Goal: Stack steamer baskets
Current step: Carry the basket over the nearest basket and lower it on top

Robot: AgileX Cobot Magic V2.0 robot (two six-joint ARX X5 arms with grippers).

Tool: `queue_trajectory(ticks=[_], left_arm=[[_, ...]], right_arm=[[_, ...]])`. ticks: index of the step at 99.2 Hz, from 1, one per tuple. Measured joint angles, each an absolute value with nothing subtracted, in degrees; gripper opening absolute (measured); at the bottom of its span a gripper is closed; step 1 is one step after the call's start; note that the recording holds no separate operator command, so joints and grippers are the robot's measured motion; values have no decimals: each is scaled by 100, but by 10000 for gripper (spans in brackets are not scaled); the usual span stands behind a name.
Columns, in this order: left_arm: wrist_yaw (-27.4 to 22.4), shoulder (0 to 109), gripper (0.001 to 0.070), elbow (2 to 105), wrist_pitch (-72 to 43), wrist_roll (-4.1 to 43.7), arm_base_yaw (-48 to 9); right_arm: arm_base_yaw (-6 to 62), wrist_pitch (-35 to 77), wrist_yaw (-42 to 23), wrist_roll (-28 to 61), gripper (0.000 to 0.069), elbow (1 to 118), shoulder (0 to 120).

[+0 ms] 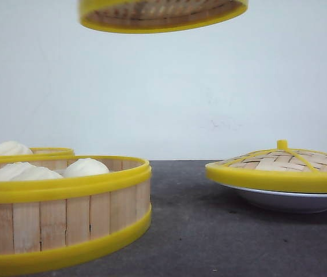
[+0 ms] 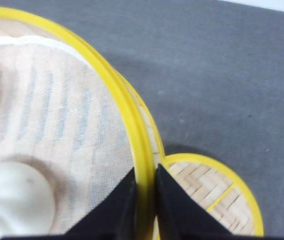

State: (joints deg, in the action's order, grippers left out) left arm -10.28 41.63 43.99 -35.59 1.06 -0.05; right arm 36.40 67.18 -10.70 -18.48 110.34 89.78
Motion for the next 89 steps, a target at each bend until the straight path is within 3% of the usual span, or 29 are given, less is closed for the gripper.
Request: queue_trajectory(ticks=[18,47,89], left_arm=[[-1028,4163,468,4399,-3559,106,-5],[-1028,4165,468,4399,-3564,106,-5],[-1031,4163,468,4399,-3632,106,-3]], right_arm=[[3859,6187,-801,-1826,32,9609,8569],[3977,4622,445,-1584,32,7935,8521],[4355,3391,534,-1522,32,7590,9218]])
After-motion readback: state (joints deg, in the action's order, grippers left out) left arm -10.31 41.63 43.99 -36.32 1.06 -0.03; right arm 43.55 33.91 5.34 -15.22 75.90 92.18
